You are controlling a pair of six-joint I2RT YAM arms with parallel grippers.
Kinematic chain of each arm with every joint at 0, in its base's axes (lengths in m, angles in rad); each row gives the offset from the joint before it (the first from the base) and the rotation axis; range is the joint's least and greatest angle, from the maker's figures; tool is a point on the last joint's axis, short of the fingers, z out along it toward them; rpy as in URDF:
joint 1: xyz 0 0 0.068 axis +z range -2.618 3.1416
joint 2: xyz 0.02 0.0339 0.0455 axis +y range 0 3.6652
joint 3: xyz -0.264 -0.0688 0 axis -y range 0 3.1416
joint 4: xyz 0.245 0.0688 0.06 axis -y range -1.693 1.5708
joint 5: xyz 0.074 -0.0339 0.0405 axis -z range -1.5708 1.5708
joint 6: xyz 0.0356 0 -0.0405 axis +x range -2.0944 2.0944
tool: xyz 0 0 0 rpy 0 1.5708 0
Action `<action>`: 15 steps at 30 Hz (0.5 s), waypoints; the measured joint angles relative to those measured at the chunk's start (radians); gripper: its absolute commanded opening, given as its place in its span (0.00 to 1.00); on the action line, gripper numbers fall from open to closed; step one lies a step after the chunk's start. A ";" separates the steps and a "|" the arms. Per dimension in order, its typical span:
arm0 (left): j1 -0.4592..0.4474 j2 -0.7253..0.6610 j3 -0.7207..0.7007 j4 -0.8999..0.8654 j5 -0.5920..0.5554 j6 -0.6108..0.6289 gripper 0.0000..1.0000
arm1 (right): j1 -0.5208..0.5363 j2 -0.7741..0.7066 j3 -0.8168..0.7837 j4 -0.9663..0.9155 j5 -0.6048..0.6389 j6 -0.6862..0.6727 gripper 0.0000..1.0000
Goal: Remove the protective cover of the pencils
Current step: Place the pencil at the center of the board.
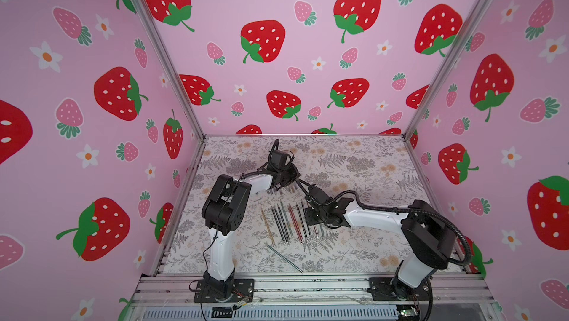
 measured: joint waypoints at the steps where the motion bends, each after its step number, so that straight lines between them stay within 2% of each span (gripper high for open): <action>1: -0.002 0.009 0.016 -0.013 0.000 0.005 0.00 | 0.000 0.003 0.003 -0.003 0.003 0.002 0.00; 6: -0.008 0.052 0.103 -0.061 -0.005 0.025 0.00 | -0.001 0.050 0.037 -0.022 0.012 0.006 0.00; 15: -0.023 0.155 0.227 -0.196 -0.032 0.069 0.00 | -0.010 0.128 0.092 -0.050 0.011 0.007 0.11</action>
